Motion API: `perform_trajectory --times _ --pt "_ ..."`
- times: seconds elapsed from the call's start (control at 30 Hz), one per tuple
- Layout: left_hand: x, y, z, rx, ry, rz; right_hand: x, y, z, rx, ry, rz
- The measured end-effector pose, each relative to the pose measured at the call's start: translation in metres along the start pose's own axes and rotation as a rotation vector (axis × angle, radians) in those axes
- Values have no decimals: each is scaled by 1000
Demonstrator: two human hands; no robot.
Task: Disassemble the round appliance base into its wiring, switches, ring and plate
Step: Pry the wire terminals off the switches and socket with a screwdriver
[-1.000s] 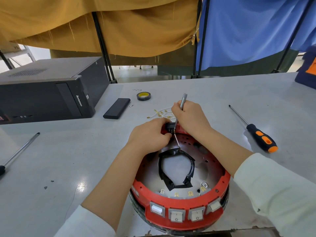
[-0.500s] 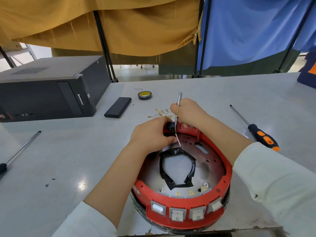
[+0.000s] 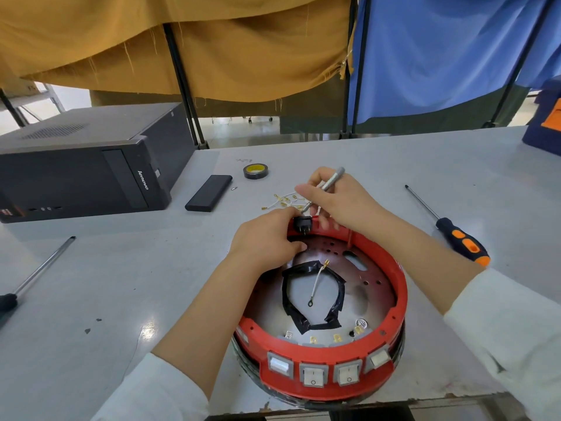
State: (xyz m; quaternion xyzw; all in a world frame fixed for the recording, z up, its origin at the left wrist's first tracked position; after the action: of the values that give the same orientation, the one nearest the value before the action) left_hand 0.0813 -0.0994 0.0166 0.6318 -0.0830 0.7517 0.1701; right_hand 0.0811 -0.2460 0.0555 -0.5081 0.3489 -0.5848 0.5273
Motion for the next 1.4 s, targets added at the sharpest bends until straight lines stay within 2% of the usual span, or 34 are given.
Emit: perform_trajectory --times 0.17,0.33,0.4,0.6,0.7,0.8,0.93,1.03,1.13,1.23,1.4 --pt "-1 -1 2 11 0 -7 11 -8 -40 31 -202 -148" --pt "0 0 1 25 -3 -20 13 -1 -54 -25 -381 -477" --pt "1 1 0 25 -6 -28 9 3 -55 -56 -407 -564" --pt "2 2 -1 23 -18 -38 1 5 -55 1 -435 -781" --pt "2 1 -2 23 -18 -41 0 6 -54 3 -467 -834" --pt "2 1 -2 26 -26 -47 7 2 -52 -55 -490 -661" --pt "2 1 -2 33 -29 -60 29 -11 -34 -68 -395 -438" --pt "2 1 -2 31 -32 -69 46 -5 -9 -94 -215 -295" --pt "3 2 -3 31 -36 -80 53 24 16 -220 -31 -221" --pt "4 2 -3 30 -31 -84 44 51 35 -364 10 -192" --pt "2 1 -2 36 -29 -84 34 67 60 -372 92 -190"
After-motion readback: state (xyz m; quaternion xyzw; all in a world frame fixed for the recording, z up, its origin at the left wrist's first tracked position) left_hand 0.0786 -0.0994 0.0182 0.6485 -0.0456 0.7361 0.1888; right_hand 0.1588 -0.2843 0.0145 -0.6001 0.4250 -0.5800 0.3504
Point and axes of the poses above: each hand's wrist, its own z-axis towards the middle knuckle, its own x-axis out of the back of the hand, y = z × x, the point moved 3 cm from there along z, towards the middle knuckle, and after that the axes turned 14 degrees about z, right-handed, at the moved point
